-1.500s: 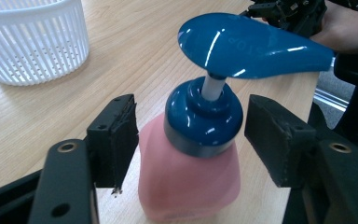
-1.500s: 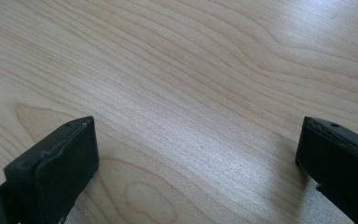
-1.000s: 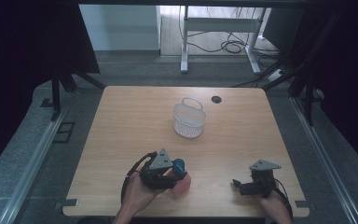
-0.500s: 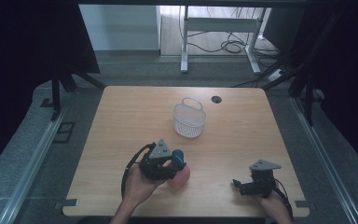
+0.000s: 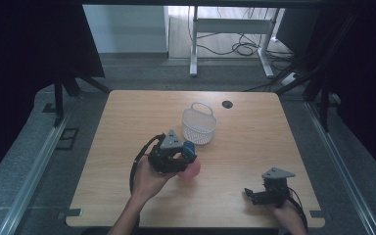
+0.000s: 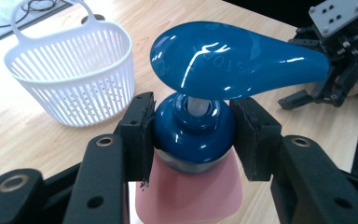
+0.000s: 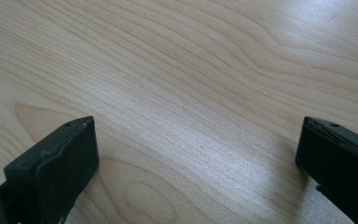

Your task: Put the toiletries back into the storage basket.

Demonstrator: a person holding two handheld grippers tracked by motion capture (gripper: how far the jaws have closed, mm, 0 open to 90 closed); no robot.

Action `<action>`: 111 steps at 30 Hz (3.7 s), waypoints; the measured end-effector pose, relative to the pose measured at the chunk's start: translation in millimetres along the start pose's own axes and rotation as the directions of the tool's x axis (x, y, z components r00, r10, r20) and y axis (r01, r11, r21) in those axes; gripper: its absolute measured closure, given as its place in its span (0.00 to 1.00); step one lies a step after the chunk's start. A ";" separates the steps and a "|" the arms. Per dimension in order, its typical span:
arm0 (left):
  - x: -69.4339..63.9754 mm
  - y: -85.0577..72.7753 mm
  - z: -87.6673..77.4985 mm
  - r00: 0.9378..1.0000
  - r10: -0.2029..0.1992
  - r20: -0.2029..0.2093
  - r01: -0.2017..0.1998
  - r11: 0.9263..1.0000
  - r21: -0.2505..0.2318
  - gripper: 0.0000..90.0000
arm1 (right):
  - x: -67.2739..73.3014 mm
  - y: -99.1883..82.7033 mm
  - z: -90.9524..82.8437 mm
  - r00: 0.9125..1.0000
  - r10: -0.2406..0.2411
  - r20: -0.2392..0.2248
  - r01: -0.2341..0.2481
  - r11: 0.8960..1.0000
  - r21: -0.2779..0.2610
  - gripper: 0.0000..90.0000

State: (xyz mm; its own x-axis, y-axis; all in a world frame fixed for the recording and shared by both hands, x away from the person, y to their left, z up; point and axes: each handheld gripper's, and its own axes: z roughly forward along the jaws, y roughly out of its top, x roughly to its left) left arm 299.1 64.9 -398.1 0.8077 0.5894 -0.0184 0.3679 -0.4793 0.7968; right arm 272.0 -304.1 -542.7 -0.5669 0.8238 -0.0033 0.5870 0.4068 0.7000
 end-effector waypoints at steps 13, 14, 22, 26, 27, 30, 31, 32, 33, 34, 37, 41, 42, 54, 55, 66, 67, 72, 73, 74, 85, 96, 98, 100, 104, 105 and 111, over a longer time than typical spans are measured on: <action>9.5 25.9 5.0 1.000 -0.003 -0.017 0.003 1.000 -0.006 0.59 | -0.1 0.0 -0.2 1.000 -0.001 0.000 0.001 1.000 0.002 0.00; 10.4 27.2 5.0 1.000 -0.004 -0.016 0.004 1.000 -0.007 0.59 | -0.1 0.0 -0.2 1.000 -0.001 0.001 0.001 1.000 0.002 0.00; 20.7 42.6 5.7 1.000 -0.015 -0.025 0.015 1.000 -0.007 0.59 | -0.1 0.0 -0.2 1.000 -0.002 0.000 0.002 1.000 0.002 0.00; 25.3 51.5 5.8 0.999 -0.020 -0.032 0.019 1.000 -0.009 0.59 | 0.0 0.0 0.0 1.000 -0.001 0.001 0.001 1.000 0.000 0.00; 26.3 53.6 5.9 0.999 -0.020 -0.035 0.020 1.000 -0.011 0.59 | 0.0 0.0 0.0 1.000 -0.001 0.001 0.001 1.000 0.000 0.00; 29.3 59.9 6.8 0.999 -0.026 -0.040 0.025 1.000 -0.015 0.59 | 0.0 0.0 0.0 1.000 -0.001 0.001 0.001 1.000 0.000 0.00; 30.4 61.9 7.1 0.999 -0.025 -0.042 0.025 1.000 -0.014 0.59 | 0.0 -0.1 0.0 1.000 -0.001 0.001 0.001 1.000 0.000 0.00; 31.2 63.9 7.6 0.999 -0.026 -0.045 0.026 1.000 -0.015 0.59 | 0.1 0.0 0.0 1.000 -0.001 0.001 0.001 1.000 0.000 0.00; 32.1 65.9 8.0 0.998 -0.027 -0.049 0.027 1.000 -0.016 0.59 | 0.1 0.0 0.1 1.000 -0.001 0.000 0.001 1.000 0.000 0.00; 32.8 67.8 8.4 0.998 -0.029 -0.052 0.028 0.999 -0.017 0.59 | 0.1 0.0 0.1 1.000 -0.001 0.000 0.001 1.000 0.000 0.00; 35.5 73.8 9.0 0.998 -0.027 -0.061 0.026 0.999 -0.020 0.59 | 0.1 0.0 0.1 1.000 -0.001 0.000 0.001 1.000 0.000 0.00; 39.1 81.5 10.5 0.997 -0.030 -0.068 0.029 0.999 -0.024 0.59 | 0.2 0.0 0.1 1.000 0.000 -0.001 0.000 1.000 0.000 0.00; 40.2 83.2 11.1 0.997 -0.032 -0.068 0.030 0.999 -0.026 0.59 | 0.2 0.0 0.1 1.000 0.000 -0.001 0.000 1.000 0.000 0.00; 55.2 105.0 20.2 0.994 -0.056 -0.099 0.052 0.998 -0.047 0.59 | 0.2 0.1 0.3 1.000 -0.009 -0.004 0.009 1.000 0.001 0.00; 56.5 106.9 21.1 0.993 -0.053 -0.103 0.048 0.998 -0.047 0.59 | 0.4 0.1 0.3 1.000 -0.005 -0.005 0.005 1.000 0.000 0.00; 65.1 124.4 37.9 0.988 -0.062 -0.141 0.053 0.996 -0.067 0.59 | 0.6 0.3 0.5 1.000 -0.005 -0.006 0.005 1.000 -0.002 0.00; 65.6 125.5 40.0 0.988 -0.063 -0.143 0.054 0.996 -0.069 0.59 | 0.5 0.3 0.5 1.000 -0.007 -0.006 0.007 1.000 -0.003 0.00; 68.8 129.4 51.2 0.985 -0.067 -0.157 0.057 0.996 -0.066 0.59 | 0.7 0.4 0.5 1.000 -0.006 -0.007 0.006 1.000 -0.001 0.00; 69.4 129.9 53.4 0.985 -0.068 -0.161 0.059 0.996 -0.061 0.59 | 0.7 0.4 0.5 1.000 -0.006 -0.007 0.006 1.000 -0.001 0.00; 70.1 130.0 56.0 0.983 -0.070 -0.167 0.061 0.996 -0.062 0.59 | 0.7 0.4 0.5 1.000 -0.006 -0.007 0.006 1.000 -0.001 0.00; 79.0 115.7 84.8 0.974 -0.084 -0.208 0.075 0.996 -0.048 0.59 | 0.8 0.5 0.6 1.000 -0.010 -0.010 0.010 1.000 -0.001 0.00; 86.0 92.6 106.1 0.968 -0.112 -0.224 0.108 0.994 -0.031 0.59 | 0.6 0.5 0.5 1.000 -0.016 -0.011 0.016 1.000 0.000 0.00; 87.0 88.6 108.7 0.968 -0.118 -0.223 0.115 0.993 -0.028 0.59 | 0.7 0.6 0.6 1.000 -0.014 -0.012 0.014 1.000 -0.001 0.00; 88.0 84.2 111.5 0.967 -0.123 -0.222 0.122 0.992 -0.022 0.59 | 0.8 0.6 0.6 1.000 -0.014 -0.013 0.014 1.000 -0.001 0.00; 89.8 75.2 117.2 0.965 -0.138 -0.224 0.137 0.990 -0.020 0.59 | 0.8 0.6 0.6 1.000 -0.015 -0.013 0.015 1.000 -0.001 0.00; 90.5 73.1 118.5 0.965 -0.141 -0.223 0.140 0.990 -0.017 0.59 | 0.8 0.6 0.6 1.000 -0.015 -0.013 0.015 1.000 -0.001 0.00; 92.4 63.4 126.0 0.963 -0.155 -0.219 0.156 0.988 -0.014 0.59 | 1.1 0.7 0.7 1.000 -0.014 -0.015 0.013 1.000 -0.001 0.00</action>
State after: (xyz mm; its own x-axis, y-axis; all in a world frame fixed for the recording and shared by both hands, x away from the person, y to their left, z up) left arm 455.1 7.1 -425.4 0.6196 0.7848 -0.0089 0.4831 -0.3724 0.7924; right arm 272.2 -302.7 -542.7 -0.5836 0.8120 -0.0017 0.5785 0.4173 0.7008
